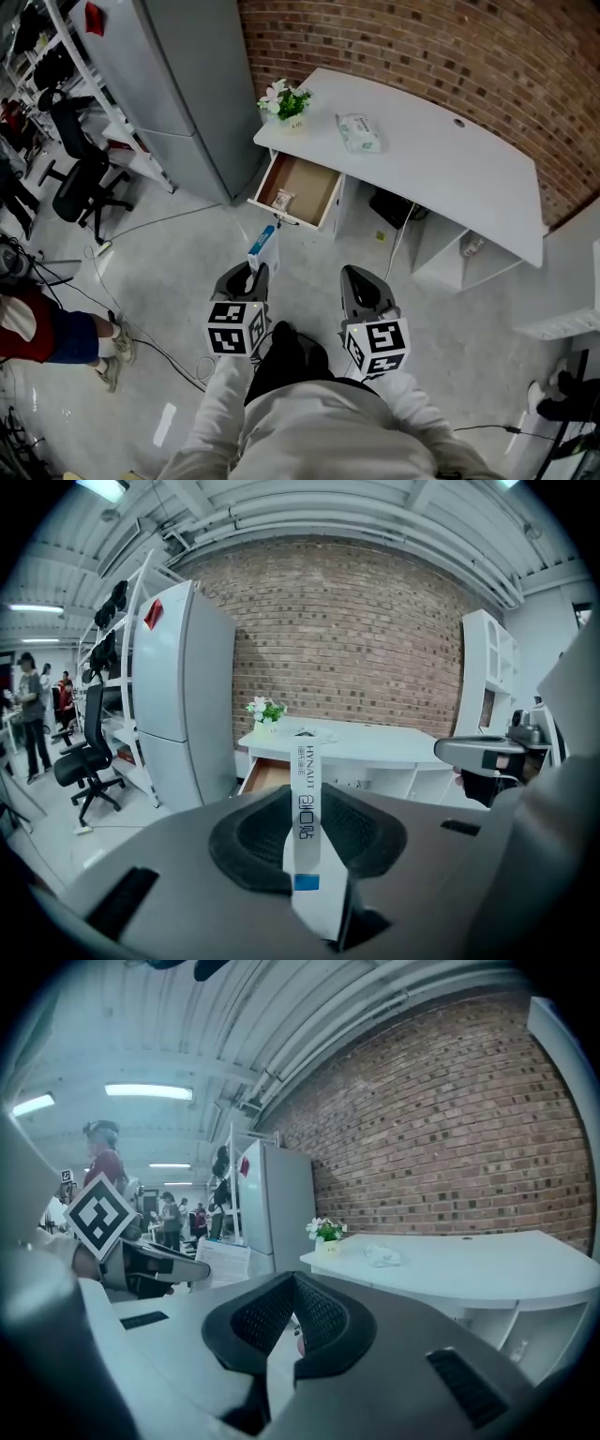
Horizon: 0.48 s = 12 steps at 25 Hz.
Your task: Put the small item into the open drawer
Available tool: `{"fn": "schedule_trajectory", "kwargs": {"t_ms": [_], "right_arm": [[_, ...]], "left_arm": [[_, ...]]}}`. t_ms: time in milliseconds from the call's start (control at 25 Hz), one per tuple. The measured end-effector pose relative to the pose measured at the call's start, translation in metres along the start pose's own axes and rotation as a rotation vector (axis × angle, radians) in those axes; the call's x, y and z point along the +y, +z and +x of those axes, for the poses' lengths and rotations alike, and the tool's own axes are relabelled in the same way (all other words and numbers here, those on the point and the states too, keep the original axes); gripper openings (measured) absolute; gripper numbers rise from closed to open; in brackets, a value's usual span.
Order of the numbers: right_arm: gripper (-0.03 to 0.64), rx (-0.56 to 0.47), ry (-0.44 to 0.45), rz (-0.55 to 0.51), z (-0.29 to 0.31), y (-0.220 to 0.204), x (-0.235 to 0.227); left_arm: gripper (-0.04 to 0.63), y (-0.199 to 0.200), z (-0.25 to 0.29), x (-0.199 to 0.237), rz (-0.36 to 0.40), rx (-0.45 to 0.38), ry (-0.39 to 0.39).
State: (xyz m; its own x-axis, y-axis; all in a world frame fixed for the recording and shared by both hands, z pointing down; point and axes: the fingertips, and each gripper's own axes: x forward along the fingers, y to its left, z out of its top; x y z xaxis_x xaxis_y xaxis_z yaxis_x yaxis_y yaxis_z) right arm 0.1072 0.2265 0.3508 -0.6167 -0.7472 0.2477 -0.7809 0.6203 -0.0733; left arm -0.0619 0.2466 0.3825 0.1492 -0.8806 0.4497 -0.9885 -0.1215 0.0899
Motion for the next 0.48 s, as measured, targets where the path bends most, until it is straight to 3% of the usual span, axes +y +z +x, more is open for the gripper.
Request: {"fn": "schedule_trajectory", "kwargs": {"t_ms": [480], "right_arm": [[0.026, 0.016, -0.060, 0.023, 0.038, 0.000, -0.033]], "left_arm": [[0.101, 0.010, 0.057, 0.013, 0.022, 0.032, -0.043]]}}
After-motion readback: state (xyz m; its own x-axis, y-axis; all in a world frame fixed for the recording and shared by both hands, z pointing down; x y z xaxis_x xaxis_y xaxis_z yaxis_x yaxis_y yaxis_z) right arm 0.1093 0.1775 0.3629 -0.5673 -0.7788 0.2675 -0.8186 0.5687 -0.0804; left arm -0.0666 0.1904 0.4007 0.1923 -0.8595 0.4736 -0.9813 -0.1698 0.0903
